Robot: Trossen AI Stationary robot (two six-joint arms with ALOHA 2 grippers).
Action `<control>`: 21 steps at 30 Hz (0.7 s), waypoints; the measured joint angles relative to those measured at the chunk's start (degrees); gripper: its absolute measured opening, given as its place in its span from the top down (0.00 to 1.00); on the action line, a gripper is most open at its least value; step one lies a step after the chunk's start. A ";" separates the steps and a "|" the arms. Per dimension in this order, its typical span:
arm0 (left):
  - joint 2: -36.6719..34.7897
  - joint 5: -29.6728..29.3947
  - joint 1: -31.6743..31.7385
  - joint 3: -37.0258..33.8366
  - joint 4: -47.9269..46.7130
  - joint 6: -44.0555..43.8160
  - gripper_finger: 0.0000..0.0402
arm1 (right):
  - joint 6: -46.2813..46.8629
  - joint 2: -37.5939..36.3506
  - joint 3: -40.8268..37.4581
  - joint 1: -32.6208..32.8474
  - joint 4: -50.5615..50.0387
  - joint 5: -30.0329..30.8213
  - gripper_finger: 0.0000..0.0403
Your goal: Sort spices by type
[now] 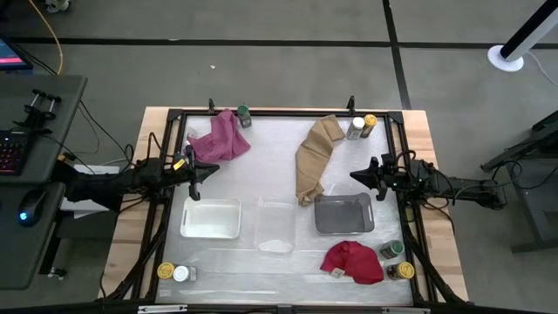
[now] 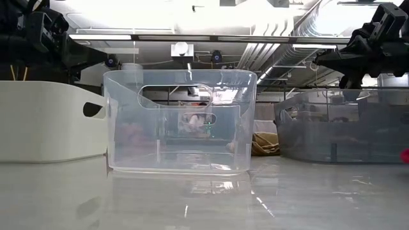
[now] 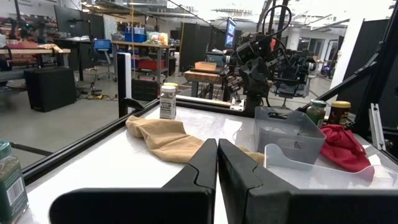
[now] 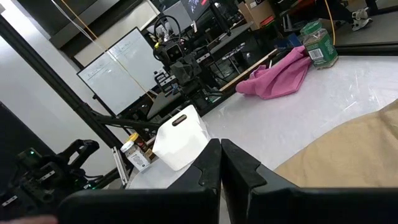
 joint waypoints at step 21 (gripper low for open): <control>-0.02 0.84 -0.02 -0.04 15.85 -21.56 0.99 | 0.00 0.02 0.00 0.00 0.01 0.00 1.00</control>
